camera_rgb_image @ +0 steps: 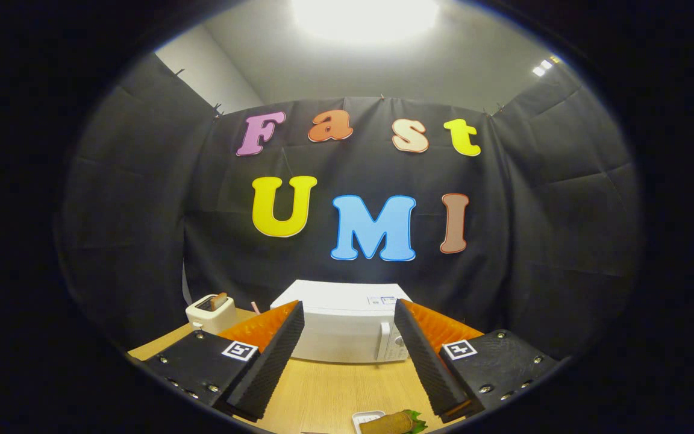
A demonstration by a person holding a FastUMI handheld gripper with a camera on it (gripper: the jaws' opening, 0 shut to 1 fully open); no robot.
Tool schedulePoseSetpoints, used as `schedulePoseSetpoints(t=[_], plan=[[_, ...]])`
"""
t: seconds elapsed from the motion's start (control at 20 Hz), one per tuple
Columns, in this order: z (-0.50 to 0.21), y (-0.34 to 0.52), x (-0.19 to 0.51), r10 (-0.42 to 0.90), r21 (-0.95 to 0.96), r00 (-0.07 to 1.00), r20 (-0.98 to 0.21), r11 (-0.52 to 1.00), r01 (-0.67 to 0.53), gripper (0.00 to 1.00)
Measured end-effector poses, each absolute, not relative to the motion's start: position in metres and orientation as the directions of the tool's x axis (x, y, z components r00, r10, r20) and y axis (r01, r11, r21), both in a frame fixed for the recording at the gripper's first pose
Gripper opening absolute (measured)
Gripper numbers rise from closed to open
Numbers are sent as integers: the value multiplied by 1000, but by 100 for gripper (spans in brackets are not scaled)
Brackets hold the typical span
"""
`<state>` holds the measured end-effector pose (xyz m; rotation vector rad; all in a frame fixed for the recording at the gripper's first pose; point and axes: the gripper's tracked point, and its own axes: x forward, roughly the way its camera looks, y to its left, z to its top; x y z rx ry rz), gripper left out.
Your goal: Open the microwave, put the food inside, and close the microwave door.
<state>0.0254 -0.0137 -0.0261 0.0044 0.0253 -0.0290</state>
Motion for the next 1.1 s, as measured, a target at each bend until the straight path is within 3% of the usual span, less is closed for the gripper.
schedulePoseSetpoints(t=[0.65, 1.1], plan=[[-105, -53, 140, -58, 34, 995, -77, 998, 61, 96], [-187, -103, 226, -112, 35, 978, -179, 992, 120, 96]])
